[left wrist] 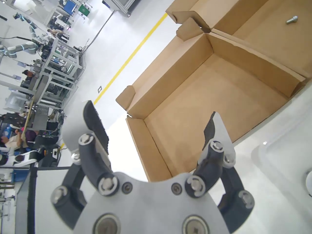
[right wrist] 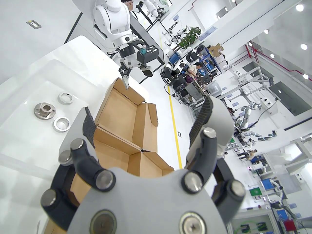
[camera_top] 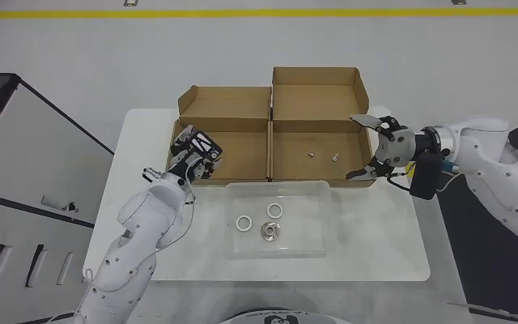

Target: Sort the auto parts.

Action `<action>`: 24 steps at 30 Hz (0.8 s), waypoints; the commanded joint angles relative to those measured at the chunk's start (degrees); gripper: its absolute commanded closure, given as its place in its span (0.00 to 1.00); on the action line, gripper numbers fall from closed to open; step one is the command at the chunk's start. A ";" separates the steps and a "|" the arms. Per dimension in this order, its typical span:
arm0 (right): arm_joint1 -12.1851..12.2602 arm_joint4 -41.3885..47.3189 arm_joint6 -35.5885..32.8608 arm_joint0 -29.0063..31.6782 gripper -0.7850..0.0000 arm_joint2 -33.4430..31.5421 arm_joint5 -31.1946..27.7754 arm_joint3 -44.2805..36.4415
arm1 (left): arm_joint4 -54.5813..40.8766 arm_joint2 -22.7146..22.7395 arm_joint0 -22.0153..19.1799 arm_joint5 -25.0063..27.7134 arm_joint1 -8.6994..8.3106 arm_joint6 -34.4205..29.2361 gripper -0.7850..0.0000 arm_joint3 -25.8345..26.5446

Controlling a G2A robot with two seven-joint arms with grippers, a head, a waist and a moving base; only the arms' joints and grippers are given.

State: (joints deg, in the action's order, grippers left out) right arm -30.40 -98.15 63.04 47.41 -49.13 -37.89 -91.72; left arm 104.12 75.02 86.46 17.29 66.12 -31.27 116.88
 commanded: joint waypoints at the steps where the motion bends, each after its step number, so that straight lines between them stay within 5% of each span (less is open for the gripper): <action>1: 0.00 0.00 0.00 0.00 0.00 0.00 0.00 0.00 | -0.14 -0.92 -0.68 1.81 0.07 -1.92 0.00 0.63; 11: 0.00 0.00 0.00 0.00 0.00 0.00 0.00 0.00 | -2.44 -3.43 -2.41 8.04 0.38 -11.24 0.00 4.62; 24: 0.00 0.00 0.00 0.00 0.00 0.00 0.00 0.00 | -3.11 -3.40 -2.27 8.19 0.41 -12.00 0.00 5.01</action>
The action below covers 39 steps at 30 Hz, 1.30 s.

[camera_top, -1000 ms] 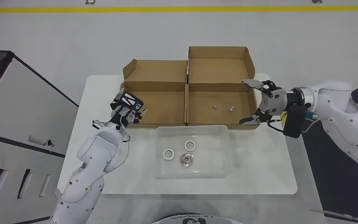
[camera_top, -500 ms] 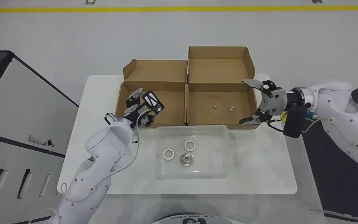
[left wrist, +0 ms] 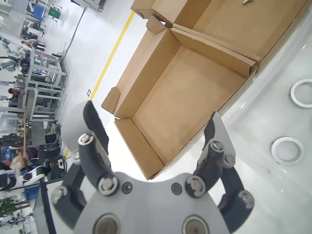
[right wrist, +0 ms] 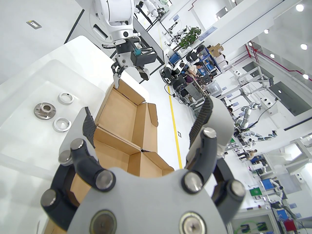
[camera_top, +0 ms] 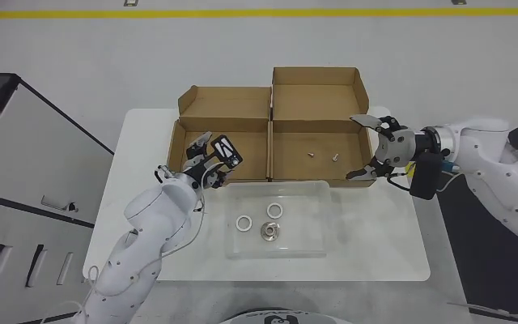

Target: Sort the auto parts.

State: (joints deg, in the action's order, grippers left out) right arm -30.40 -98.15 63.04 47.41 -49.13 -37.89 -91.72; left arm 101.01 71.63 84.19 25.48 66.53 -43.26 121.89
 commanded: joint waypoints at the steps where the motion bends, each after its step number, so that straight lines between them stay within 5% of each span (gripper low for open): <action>1: 0.00 0.00 0.00 0.00 0.00 0.00 0.00 0.00 | 0.00 0.00 0.00 0.00 0.00 0.00 0.00 0.00; 7: 0.00 0.00 0.00 0.00 0.00 0.00 0.00 0.00 | -2.98 -1.31 -1.94 5.82 0.06 -3.87 0.00 1.81; 16: 0.00 0.00 0.00 0.00 0.00 0.00 0.00 0.00 | -15.27 -7.71 -11.18 14.59 0.99 -20.95 0.00 2.02; 24: 0.00 0.00 0.00 0.00 0.00 0.00 0.00 0.00 | -16.52 -18.98 -18.80 10.01 -0.45 -25.55 0.00 -1.17; 39: 0.00 0.00 0.00 0.00 0.00 0.00 0.00 0.00 | -36.40 -41.32 -39.00 -1.22 -7.95 -36.78 0.00 -3.37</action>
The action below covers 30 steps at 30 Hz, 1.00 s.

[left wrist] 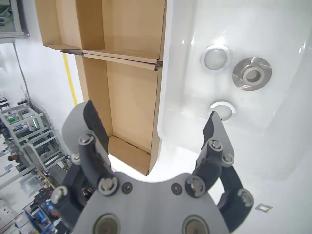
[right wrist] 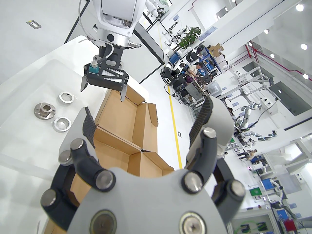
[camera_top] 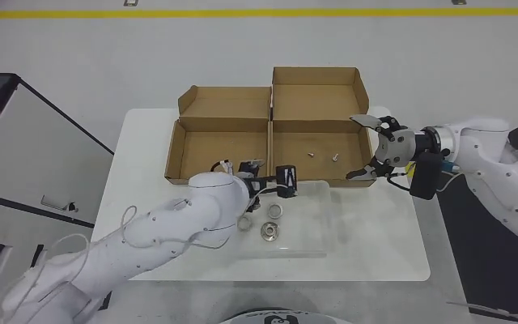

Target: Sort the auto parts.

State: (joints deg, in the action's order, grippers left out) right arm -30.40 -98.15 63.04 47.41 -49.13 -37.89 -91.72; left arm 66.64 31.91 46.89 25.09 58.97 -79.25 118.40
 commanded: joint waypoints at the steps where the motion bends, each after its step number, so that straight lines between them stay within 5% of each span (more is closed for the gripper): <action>1: 0.00 0.00 0.00 0.00 0.00 0.00 0.00 0.00 | -3.63 -2.74 -3.11 -1.62 -0.74 -1.58 0.00 0.18; 9: 0.00 0.00 0.00 0.00 0.00 0.00 0.00 0.00 | -12.44 -7.70 -10.99 -5.39 -2.75 -5.33 0.00 1.69; 18: 0.00 0.00 0.00 0.00 0.00 0.00 0.00 0.00 | -14.39 -8.32 -12.08 -6.65 -4.64 -6.59 0.00 2.15; 30: 0.00 0.00 0.00 0.00 0.00 0.00 0.00 0.00 | -14.39 -8.32 -12.08 -6.65 -4.64 -6.59 0.00 2.15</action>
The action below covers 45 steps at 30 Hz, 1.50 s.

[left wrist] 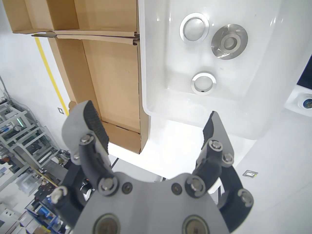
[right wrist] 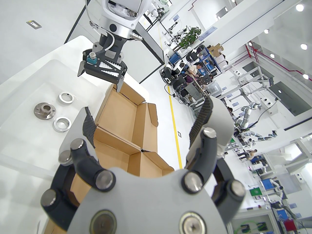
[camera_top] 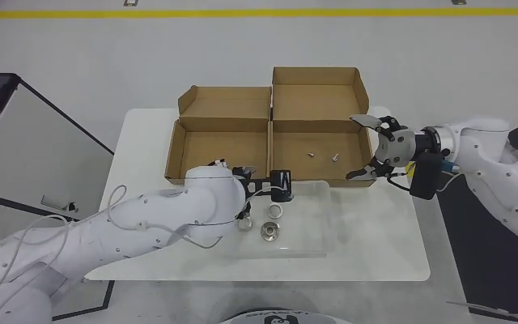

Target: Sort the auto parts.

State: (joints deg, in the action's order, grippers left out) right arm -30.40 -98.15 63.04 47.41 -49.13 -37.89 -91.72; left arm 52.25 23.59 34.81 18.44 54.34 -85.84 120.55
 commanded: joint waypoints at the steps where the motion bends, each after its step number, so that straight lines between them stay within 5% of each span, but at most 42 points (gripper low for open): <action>1: 0.00 0.00 0.00 0.00 0.00 0.00 0.00 0.00 | 0.00 0.00 0.00 0.00 0.00 0.00 0.00 0.00; 11: 0.00 0.00 0.00 0.00 0.00 0.00 0.00 0.00 | -2.56 -1.09 0.39 1.26 0.74 1.26 0.00 -1.99; 22: 0.00 0.00 0.00 0.00 0.00 0.00 0.00 0.00 | -15.92 -11.45 -7.93 -1.73 8.31 -1.74 0.00 -11.14; 29: 0.00 0.00 0.00 0.00 0.00 0.00 0.00 0.00 | -18.61 -13.36 -10.83 -2.71 11.97 -2.16 0.00 -15.55; 45: 0.00 0.00 0.00 0.00 0.00 0.00 0.00 0.00 | -16.29 -13.67 -8.68 -2.43 12.21 1.15 0.00 -18.08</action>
State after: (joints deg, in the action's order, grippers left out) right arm -30.40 -98.15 63.04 47.41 -49.13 -37.89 -91.72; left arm 35.61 9.92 25.94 15.95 66.51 -84.87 102.62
